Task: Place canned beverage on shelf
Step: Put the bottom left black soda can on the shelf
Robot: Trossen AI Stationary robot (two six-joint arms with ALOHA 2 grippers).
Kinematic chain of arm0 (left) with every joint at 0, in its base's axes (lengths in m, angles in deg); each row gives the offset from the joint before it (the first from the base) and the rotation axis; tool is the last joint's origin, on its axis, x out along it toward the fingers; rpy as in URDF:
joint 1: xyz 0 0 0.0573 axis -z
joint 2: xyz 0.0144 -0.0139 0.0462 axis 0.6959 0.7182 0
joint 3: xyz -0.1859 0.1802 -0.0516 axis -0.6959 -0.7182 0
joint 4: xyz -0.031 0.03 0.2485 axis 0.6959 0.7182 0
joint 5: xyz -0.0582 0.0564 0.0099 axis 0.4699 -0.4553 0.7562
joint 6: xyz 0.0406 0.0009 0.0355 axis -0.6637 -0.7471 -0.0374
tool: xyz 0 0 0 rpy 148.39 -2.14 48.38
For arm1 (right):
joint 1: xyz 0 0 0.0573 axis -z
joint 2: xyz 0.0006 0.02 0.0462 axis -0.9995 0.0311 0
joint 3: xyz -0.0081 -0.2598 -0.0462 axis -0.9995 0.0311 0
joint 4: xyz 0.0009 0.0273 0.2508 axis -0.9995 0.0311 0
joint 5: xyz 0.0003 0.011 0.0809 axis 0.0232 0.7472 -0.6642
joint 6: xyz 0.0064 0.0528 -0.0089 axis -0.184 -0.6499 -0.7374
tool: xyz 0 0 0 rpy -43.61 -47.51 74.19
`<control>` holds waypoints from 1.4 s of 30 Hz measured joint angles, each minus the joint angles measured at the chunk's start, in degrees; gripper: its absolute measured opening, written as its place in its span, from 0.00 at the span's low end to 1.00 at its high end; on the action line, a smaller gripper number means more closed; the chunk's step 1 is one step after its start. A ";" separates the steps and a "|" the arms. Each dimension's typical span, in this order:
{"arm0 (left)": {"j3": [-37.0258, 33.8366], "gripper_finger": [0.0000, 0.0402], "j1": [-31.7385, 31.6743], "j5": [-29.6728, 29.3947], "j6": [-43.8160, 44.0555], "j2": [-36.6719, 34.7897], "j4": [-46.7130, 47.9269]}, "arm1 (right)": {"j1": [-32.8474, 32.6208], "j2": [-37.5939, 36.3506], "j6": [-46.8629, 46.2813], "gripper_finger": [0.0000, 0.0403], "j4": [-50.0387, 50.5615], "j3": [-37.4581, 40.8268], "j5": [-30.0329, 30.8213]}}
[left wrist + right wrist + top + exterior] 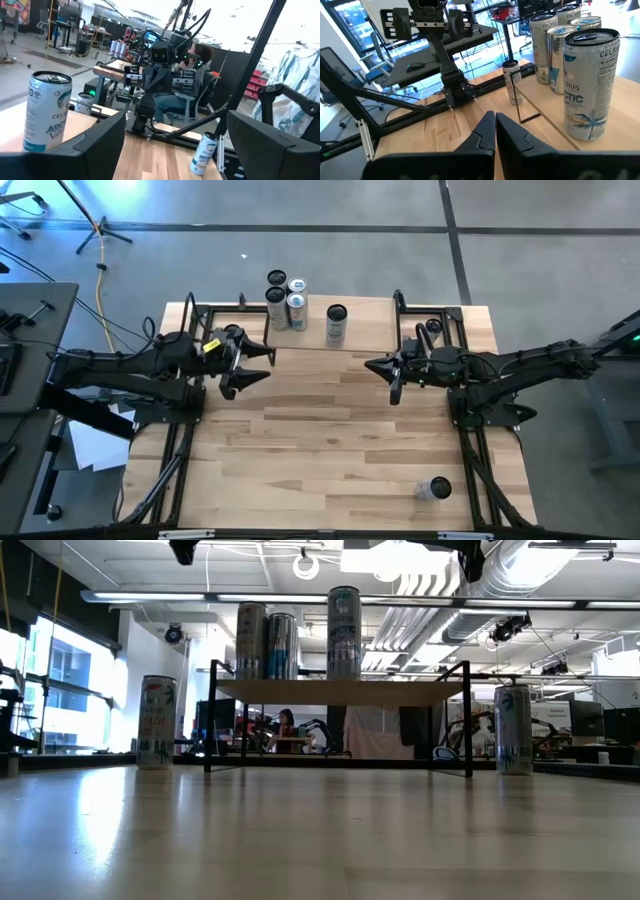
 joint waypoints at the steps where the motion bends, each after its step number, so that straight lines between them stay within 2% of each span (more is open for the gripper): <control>1: 0.00 0.78 -0.01 -0.02 -0.32 0.00 -0.08 | 0.00 0.00 0.34 0.00 -0.02 0.00 0.00; 11: 0.00 0.78 0.00 -0.35 0.49 -0.02 -0.27 | 0.00 0.38 0.05 0.00 -0.25 0.00 0.04; 17: 0.00 0.78 0.00 -3.04 0.96 -0.02 -0.28 | 0.00 6.91 0.07 0.00 -0.89 -0.02 1.23; 25: 0.00 0.78 0.00 -5.11 3.66 -0.02 -0.28 | 0.62 16.93 -3.84 0.00 -3.42 -1.33 16.96; 29: 0.00 0.78 0.04 -5.13 3.68 -0.02 -0.28 | 2.24 20.19 -3.98 0.00 -9.28 -1.40 18.14; 37: 0.00 0.78 0.04 -6.19 3.66 -0.02 -0.28 | 5.00 24.53 -6.39 0.00 -13.17 -1.40 23.11; 42: 0.00 0.78 0.04 -6.19 3.68 -0.02 -0.30 | 6.40 26.86 -6.60 0.00 -16.87 -1.40 23.73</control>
